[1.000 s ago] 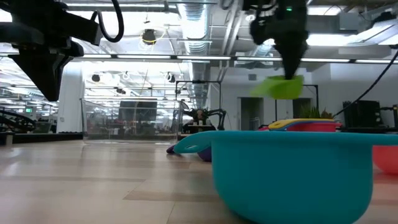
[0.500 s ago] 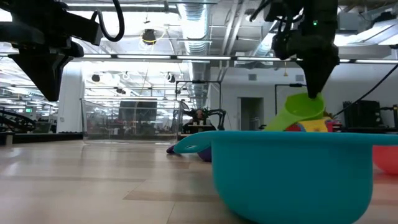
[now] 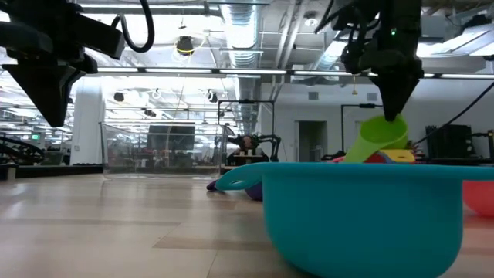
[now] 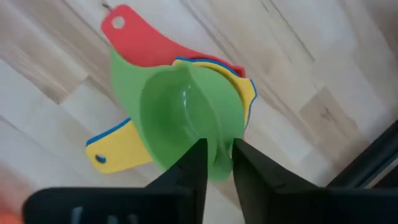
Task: Nest measuring cups in basket
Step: Stack the green measuring cup on top of the yellow measuring cup, then stack the light blue measuring cup on top of the green measuring cup
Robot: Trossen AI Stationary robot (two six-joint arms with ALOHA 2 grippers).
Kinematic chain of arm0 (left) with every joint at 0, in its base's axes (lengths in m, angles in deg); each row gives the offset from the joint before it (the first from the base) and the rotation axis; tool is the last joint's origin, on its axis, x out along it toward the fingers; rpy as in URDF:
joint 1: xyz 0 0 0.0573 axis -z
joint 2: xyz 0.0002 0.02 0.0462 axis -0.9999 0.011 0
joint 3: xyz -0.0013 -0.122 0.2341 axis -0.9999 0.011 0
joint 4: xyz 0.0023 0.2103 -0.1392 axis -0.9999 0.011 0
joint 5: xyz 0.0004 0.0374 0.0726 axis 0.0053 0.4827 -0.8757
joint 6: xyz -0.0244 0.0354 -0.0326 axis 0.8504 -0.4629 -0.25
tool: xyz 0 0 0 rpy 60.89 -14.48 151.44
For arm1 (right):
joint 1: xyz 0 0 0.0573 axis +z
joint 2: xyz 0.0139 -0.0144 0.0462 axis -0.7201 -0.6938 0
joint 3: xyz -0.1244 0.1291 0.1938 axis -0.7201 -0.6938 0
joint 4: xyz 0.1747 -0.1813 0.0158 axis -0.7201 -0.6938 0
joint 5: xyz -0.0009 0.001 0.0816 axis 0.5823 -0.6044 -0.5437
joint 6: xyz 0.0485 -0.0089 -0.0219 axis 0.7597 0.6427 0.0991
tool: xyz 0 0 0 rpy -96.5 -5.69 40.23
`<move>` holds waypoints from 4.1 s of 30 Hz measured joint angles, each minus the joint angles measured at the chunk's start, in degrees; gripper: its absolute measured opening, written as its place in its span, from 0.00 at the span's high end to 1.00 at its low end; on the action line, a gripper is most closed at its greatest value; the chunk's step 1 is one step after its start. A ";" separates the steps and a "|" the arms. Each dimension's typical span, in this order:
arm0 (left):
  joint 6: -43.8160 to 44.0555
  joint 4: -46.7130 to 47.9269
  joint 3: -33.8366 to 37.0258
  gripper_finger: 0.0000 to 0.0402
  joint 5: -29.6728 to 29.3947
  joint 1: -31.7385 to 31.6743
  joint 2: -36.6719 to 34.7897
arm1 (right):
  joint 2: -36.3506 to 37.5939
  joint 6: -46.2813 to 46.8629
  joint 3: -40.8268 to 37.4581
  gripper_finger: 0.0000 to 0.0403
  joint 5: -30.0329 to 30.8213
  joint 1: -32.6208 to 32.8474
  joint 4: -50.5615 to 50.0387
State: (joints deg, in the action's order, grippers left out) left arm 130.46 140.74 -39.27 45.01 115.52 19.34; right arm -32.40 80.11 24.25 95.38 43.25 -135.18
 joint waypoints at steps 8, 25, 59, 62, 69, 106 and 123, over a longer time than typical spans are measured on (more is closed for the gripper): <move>0.48 -0.17 0.00 1.00 -0.02 0.00 -0.02 | 2.95 0.49 0.15 0.59 -0.30 -0.80 -1.31; -12.98 -21.16 0.00 1.00 -0.01 -0.70 -0.02 | 2.87 -3.26 0.13 0.55 -0.14 15.39 1.45; -41.09 -42.39 -25.11 1.00 30.26 -1.26 32.61 | 1.16 12.63 3.57 0.66 8.89 37.62 17.42; -43.45 -42.82 -28.21 1.00 30.63 0.41 36.00 | 1.24 11.97 6.37 0.67 11.89 39.62 17.59; -42.37 -43.21 -35.88 1.00 29.87 4.29 44.26 | 1.26 7.05 12.54 0.68 19.43 44.24 17.16; -26.55 24.92 -68.27 1.00 10.58 3.24 49.11 | 1.23 16.04 14.84 0.70 30.22 48.70 -2.08; -5.37 7.14 -21.51 1.00 -1.06 2.16 9.41 | -0.18 -14.36 9.18 0.70 10.99 23.85 17.81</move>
State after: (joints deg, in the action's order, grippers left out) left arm 125.09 147.88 -60.78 43.94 117.68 28.75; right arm -32.58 65.75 33.42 106.37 67.10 -117.37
